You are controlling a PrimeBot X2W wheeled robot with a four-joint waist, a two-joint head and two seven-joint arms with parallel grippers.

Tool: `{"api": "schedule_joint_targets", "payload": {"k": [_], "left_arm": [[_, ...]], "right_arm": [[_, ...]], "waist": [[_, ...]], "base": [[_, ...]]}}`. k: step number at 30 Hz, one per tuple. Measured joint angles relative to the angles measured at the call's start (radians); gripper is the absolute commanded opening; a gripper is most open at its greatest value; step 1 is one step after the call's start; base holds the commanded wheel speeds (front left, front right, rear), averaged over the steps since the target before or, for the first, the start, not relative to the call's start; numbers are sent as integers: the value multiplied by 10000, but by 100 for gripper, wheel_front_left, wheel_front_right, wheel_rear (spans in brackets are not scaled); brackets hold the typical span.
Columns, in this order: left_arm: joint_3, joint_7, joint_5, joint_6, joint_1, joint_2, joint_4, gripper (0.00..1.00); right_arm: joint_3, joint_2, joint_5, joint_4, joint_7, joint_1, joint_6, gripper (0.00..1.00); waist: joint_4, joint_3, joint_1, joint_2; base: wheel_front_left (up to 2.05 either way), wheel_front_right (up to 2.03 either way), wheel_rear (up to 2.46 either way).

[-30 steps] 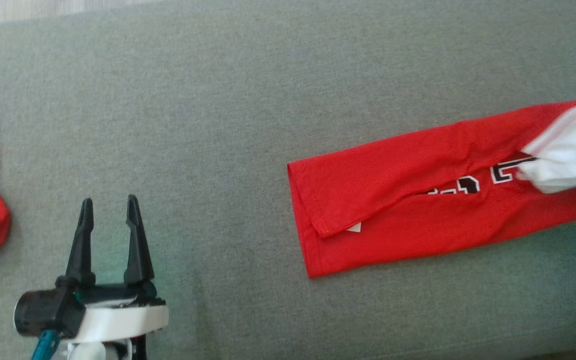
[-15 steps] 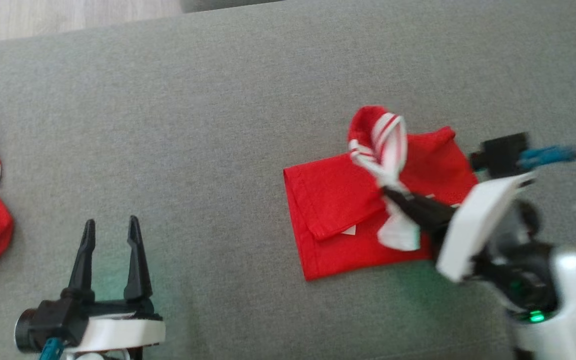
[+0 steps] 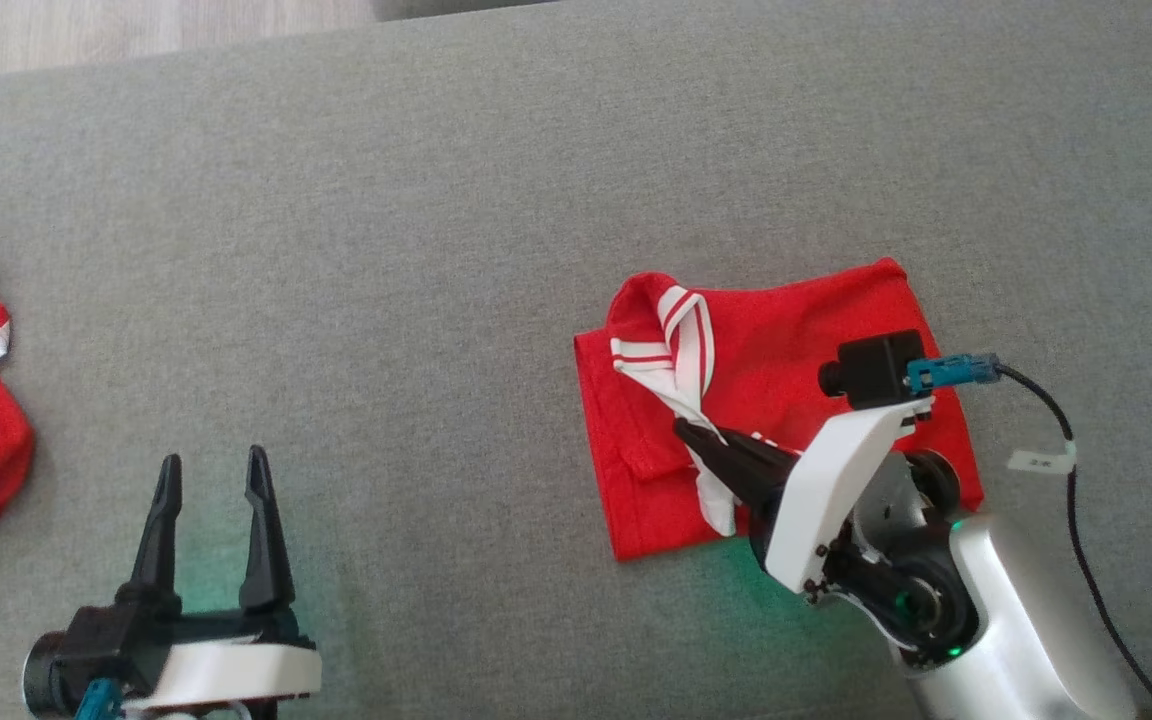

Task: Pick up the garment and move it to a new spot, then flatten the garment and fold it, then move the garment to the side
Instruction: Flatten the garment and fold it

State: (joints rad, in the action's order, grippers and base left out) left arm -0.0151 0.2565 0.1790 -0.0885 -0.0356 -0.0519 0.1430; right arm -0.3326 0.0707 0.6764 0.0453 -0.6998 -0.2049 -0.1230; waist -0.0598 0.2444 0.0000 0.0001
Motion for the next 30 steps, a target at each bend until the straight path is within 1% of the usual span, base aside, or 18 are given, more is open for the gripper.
{"api": "schedule_joint_targets", "payload": {"k": [7, 8, 9, 10, 12, 14, 18, 20, 22, 23, 25, 28, 30], "left_arm": [[0, 0, 0, -4, 6, 2, 96, 100], [2, 0, 0, -6, 6, 2, 115, 100], [2, 0, 0, -6, 6, 4, 127, 100], [4, 0, 0, -8, 6, 4, 134, 100], [6, 0, 0, -8, 5, 4, 144, 100], [0, 0, 0, -8, 2, 4, 151, 100], [-27, 0, -40, -10, 0, 8, 171, 100], [-94, 0, -40, -10, -2, 8, 171, 100], [-132, 0, -63, -13, -5, 10, 167, 100], [-132, 0, -63, -13, -5, 10, 167, 100], [-178, 0, -136, -67, -36, 10, 165, 100], [-188, 0, -150, -88, -103, 12, 165, 100], [-192, 0, -180, -96, -108, 12, 157, 100]], "right_arm": [[-274, -8, 213, 364, 428, -308, 0, 0], [-332, -8, 280, 385, 500, -342, 0, 21], [-431, -8, 336, 387, 575, -354, 0, 56], [-546, -8, 430, 385, 581, -354, 0, 100], [-815, -10, 784, 330, 583, -349, 0, 100], [-863, -48, 1097, 134, 817, -337, 0, 100], [-633, -50, 1699, -571, 1615, -306, 0, 100], [-403, -52, 1572, -1024, 2004, -259, 0, 100], [-140, 52, 1126, -1434, 2472, -188, 0, 100], [-140, 52, 1126, -1434, 2472, -188, 0, 100], [-21, 483, 259, -1774, 3097, -55, 0, 100], [426, 1162, -796, -1804, 4130, 247, 0, 100], [796, 1394, -1361, -1634, 4876, 521, 0, 100]], "waist": [[-9, 10, 0, 0], [-11, 6, 0, 0], [-12, -1, 0, 0], [-12, -10, 0, 0], [-19, -38, 0, 0], [-45, -65, 0, 0], [-78, -172, 0, 0], [-100, -219, 0, 0], [-128, -270, 0, 0], [-128, -270, 0, 0], [-169, -325, 0, 0], [-214, -415, 0, 0], [-224, -474, 0, 0]], "base": [[0, 0, 0], [0, 0, 0], [0, 0, 0], [0, 0, 0], [0, 0, 0], [0, 0, 0], [0, 0, 0], [0, 0, 0], [0, 0, 0], [0, 0, 0], [0, 0, 0], [0, 0, 0], [0, 0, 0]]}}
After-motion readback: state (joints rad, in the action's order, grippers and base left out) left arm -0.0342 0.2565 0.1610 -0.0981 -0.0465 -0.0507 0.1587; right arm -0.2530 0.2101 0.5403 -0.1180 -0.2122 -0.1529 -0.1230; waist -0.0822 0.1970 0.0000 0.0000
